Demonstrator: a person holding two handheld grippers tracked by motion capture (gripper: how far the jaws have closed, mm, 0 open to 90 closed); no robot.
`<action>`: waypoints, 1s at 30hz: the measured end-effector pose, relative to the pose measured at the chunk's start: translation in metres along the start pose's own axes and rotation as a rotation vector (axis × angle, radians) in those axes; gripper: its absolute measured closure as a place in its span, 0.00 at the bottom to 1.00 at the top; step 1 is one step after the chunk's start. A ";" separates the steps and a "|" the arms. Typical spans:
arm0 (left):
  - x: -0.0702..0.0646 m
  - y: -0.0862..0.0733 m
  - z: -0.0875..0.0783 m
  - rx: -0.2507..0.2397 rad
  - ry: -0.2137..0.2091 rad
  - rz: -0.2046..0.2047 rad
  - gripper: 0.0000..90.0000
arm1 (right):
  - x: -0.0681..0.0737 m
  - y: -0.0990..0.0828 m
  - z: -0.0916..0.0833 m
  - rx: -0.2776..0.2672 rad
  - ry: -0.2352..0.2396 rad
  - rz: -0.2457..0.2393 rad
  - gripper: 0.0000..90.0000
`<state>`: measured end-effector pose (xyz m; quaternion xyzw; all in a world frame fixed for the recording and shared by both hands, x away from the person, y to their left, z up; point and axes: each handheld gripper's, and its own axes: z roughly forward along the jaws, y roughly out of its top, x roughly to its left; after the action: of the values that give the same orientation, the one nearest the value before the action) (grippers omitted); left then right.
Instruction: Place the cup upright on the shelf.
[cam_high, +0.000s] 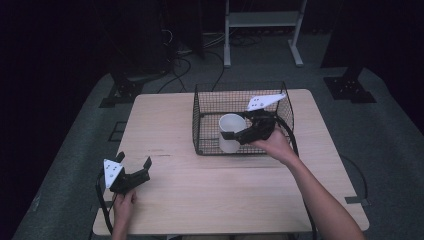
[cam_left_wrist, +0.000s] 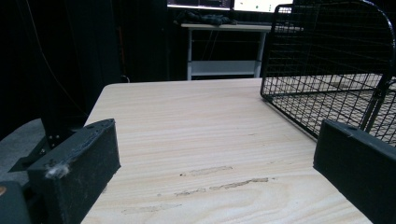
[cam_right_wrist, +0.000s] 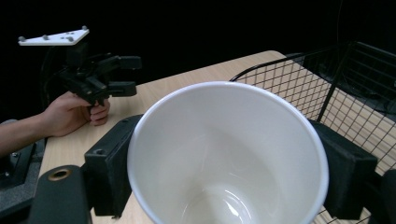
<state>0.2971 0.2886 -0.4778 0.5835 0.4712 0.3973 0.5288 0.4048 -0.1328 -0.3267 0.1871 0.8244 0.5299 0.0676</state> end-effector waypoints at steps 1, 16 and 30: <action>0.000 0.000 0.000 -0.002 0.000 -0.003 0.00 | -0.002 0.003 0.001 0.004 -0.006 -0.001 0.21; 0.000 0.000 0.000 -0.002 -0.004 -0.004 0.00 | -0.034 0.024 0.014 0.016 -0.036 0.047 0.21; 0.000 0.000 0.000 -0.001 -0.006 -0.001 0.00 | -0.062 0.021 0.026 0.054 -0.094 0.097 0.21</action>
<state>0.2972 0.2887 -0.4779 0.5844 0.4695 0.3954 0.5308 0.4750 -0.1271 -0.3246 0.2534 0.8242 0.5008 0.0754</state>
